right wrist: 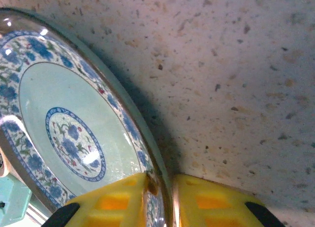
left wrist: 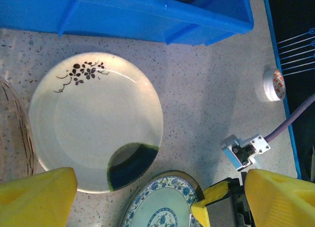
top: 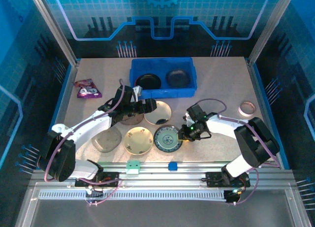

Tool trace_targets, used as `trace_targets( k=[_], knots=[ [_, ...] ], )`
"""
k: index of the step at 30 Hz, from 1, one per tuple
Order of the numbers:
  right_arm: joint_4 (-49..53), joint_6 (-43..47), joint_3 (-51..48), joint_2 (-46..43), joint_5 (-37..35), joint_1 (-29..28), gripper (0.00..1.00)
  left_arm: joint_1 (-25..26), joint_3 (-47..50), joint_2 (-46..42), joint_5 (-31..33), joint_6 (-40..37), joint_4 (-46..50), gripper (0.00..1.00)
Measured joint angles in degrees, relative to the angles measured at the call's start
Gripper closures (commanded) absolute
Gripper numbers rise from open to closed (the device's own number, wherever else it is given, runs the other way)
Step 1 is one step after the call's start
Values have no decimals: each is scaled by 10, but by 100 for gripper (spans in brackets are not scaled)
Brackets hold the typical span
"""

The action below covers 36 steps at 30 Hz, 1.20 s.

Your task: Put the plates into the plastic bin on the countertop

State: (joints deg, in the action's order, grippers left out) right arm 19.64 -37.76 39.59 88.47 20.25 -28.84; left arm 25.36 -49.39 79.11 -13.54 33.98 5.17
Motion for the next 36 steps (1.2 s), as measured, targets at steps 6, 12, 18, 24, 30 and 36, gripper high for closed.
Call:
trace_targets(
  k=[6,12,18,24,30,36],
  knots=[
    [-33,-9,-25,-11,33,16,100,0,2,2,-1,5,-9,11],
    [-3,-2,-33,-51,28,36,100,0,2,6,-7,5,-18,11],
    [63,12,-32,-130,6,76,100,2,2,20,-19,4,-30,11],
    [87,12,-12,-175,22,127,100,8,2,38,-31,5,-43,15],
    [71,-6,15,-179,64,149,100,13,2,45,-43,7,-57,21],
    [53,-15,41,-177,95,150,100,25,2,72,-74,36,-117,31]
  ],
)
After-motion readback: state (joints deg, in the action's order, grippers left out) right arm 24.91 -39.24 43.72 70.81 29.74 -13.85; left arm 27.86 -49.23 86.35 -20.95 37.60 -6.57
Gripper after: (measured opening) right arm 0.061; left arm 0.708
